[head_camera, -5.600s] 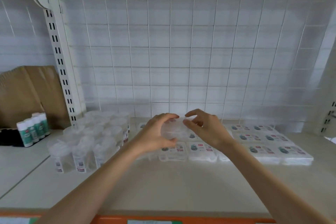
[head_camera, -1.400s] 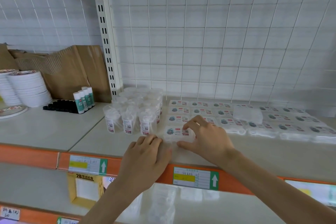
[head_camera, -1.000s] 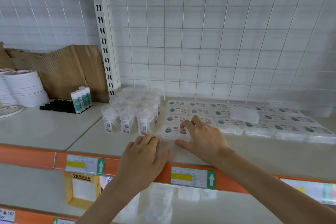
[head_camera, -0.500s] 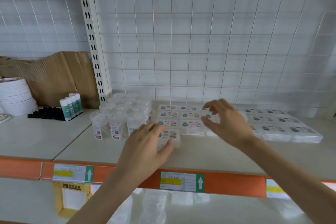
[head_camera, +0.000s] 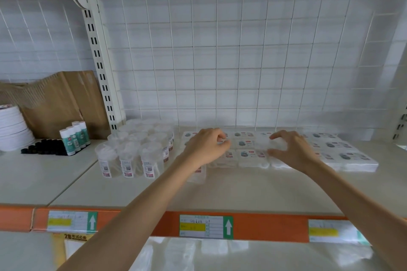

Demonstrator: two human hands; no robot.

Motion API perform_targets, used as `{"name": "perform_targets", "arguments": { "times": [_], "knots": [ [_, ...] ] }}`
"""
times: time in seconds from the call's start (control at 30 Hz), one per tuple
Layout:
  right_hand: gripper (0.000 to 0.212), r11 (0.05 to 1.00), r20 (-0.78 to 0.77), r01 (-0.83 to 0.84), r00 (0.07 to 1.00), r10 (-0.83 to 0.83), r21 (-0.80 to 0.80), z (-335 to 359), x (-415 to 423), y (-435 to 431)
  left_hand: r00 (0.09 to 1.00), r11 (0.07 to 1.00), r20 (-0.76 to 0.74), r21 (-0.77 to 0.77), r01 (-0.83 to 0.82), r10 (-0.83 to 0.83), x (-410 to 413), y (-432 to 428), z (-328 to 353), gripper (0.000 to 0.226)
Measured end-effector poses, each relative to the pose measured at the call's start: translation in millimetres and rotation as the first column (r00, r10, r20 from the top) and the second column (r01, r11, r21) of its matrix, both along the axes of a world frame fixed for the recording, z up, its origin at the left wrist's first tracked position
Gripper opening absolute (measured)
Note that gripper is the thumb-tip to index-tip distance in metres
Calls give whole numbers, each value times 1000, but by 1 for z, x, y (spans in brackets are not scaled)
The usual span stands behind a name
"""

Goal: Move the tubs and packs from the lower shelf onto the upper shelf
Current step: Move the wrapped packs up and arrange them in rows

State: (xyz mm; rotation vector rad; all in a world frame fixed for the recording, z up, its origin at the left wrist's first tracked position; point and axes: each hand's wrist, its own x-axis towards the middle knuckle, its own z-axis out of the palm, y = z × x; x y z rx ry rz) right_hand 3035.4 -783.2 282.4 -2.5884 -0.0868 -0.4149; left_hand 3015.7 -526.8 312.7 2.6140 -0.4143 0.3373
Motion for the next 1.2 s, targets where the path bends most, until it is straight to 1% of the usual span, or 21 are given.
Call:
{"name": "perform_targets", "arguments": {
  "times": [0.1,0.2,0.3,0.37,0.43,0.5,0.57,0.63,0.7,0.77,0.8,0.87,0.9,0.97,1.0,1.13,1.2],
  "knots": [
    [51,999,23,-36,999,35,35,4,-1,7,997,993,-71,-120,9,-17,10,-1,-5,36],
    [53,989,78,-129,989,124,67,9,-5,23,997,980,-74,-196,-22,8,18,2,-8,42],
    [54,974,147,-213,969,201,75,16,-6,44,995,967,-89,-249,-59,38,24,6,-12,42],
    [54,963,190,-256,953,236,89,19,-6,56,995,948,-96,-313,-56,27,24,8,-14,40],
    [55,950,224,-290,939,259,114,17,-4,64,997,916,-73,-399,-37,9,22,9,-13,33],
    [55,937,254,-310,930,264,160,12,-3,68,1000,877,-24,-480,-9,-3,20,10,-12,26],
    [54,920,280,-325,924,260,219,8,-3,69,999,842,-36,-539,-3,-20,19,9,-10,23],
    [55,898,303,-344,917,258,276,8,-2,69,994,782,-104,-622,-33,-42,20,8,-9,22],
    [57,868,286,-345,925,250,357,8,-2,68,980,675,-177,-734,-72,-88,22,8,-8,23],
    [61,809,227,-332,941,250,486,7,-3,68,968,569,-207,-817,-92,-141,23,8,-6,22],
    [62,762,195,-325,946,260,560,7,-5,68,965,540,-211,-836,-97,-153,24,9,-7,22],
    [59,661,144,-310,945,293,684,9,-7,68,967,535,-203,-840,-90,-156,23,9,-8,24],
    [50,623,138,-317,938,319,715,10,-8,67,969,549,-195,-832,-80,-155,22,9,-8,25],
    [29,590,147,-341,924,352,732,11,-8,66,971,571,-179,-819,-57,-160,20,9,-10,24],
    [28,577,147,-339,923,355,743,10,-7,65,971,576,-176,-816,-51,-163,20,9,-10,23],
    [40,530,140,-320,926,352,785,8,-6,64,972,585,-181,-809,-59,-152,19,8,-9,21],
    [39,528,171,-344,921,349,776,8,-8,64,978,606,-181,-791,-82,-104,18,6,-8,26]
  ]
}}
